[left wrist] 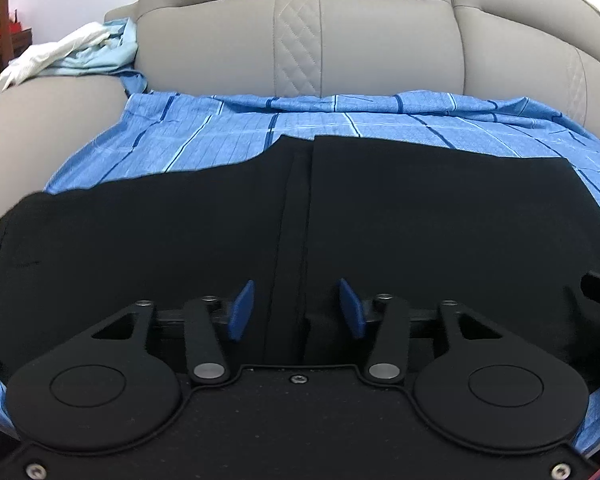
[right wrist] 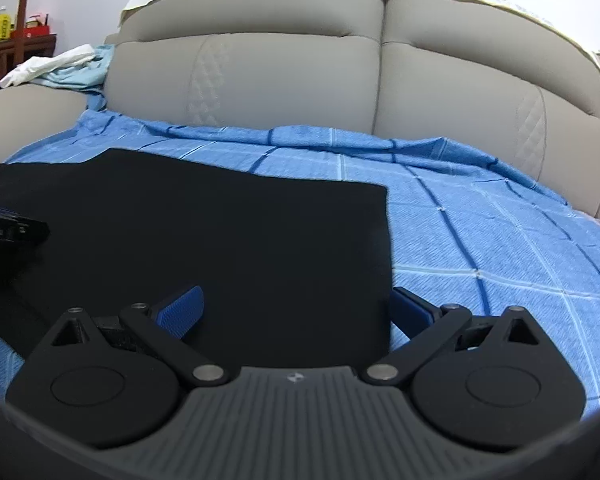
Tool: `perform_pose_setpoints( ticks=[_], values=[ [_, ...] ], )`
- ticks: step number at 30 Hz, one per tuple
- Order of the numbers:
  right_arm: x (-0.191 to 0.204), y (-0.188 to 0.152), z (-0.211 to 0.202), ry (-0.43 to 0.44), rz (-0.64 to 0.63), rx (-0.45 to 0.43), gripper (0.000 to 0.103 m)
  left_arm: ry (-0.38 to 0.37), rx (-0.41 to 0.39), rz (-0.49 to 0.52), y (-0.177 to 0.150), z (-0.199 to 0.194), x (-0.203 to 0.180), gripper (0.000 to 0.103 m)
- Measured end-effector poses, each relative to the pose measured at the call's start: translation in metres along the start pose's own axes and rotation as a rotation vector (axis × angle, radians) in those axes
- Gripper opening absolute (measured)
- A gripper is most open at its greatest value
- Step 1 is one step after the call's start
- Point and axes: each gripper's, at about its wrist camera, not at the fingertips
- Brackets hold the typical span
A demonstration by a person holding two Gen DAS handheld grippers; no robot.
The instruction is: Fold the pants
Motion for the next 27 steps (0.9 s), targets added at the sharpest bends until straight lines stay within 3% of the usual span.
perform_pose_setpoints(
  ticks=[9, 15, 19, 23, 27],
  values=[
    [0.012, -0.021, -0.003, -0.006, 0.017, 0.024, 0.103, -0.006, -0.039, -0.015, -0.013, 0.0, 0.007, 0.059],
    [0.011, -0.027, -0.003, -0.011, 0.025, -0.008, 0.103, 0.009, -0.062, -0.036, -0.017, 0.001, 0.009, 0.074],
    [0.011, -0.027, -0.008, -0.015, 0.056, -0.006, 0.103, 0.01, -0.012, -0.095, -0.015, -0.012, 0.025, 0.084],
    [0.014, -0.021, -0.016, -0.024, 0.051, -0.039, 0.103, 0.056, -0.044, -0.153, -0.023, -0.042, 0.057, 0.087],
    [0.016, -0.012, -0.017, -0.017, 0.075, -0.081, 0.103, 0.144, -0.06, -0.318, -0.033, -0.063, 0.109, 0.085]
  ],
)
Point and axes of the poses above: each gripper's, at about its wrist camera, not at the fingertips, and z roughly the way its jaws point, x to its left, y to its top, and after that the axes turned 2 degrees about x, right-handed
